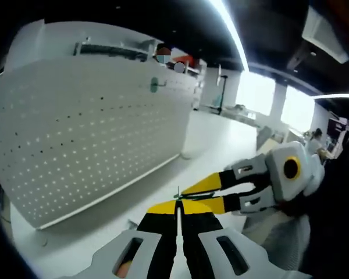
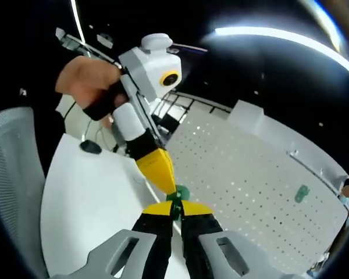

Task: Insert the hook assembly into the mounting plate slot until the hook locks in place.

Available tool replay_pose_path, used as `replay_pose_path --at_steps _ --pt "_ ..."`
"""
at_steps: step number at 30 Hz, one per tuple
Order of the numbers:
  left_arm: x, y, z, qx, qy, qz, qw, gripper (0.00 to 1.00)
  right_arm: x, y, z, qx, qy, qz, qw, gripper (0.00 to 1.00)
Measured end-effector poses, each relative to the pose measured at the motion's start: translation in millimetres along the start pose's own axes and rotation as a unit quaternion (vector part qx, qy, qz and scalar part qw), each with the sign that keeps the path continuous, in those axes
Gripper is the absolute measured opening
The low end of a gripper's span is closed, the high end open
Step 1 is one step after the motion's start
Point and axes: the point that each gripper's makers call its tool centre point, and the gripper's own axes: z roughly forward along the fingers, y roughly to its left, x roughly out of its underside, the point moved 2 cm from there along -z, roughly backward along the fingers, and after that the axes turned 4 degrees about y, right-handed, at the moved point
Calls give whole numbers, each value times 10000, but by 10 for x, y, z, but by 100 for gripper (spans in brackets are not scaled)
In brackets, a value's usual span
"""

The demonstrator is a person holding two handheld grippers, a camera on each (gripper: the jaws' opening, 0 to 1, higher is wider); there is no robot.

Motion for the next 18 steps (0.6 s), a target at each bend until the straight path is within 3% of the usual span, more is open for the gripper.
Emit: replay_pose_path --at_steps 10,16,18 --pt "-7 -11 0 38 -17 -91 10000 1 3 -16 1 11 18 -54 10000 2" --pt "-31 -16 0 40 -99 -131 9999 1 -4 -56 -4 36 6 208 9998 1" --pt "-28 -26 10 19 -144 51 9999 2 5 -60 -5 36 23 272 9996 1"
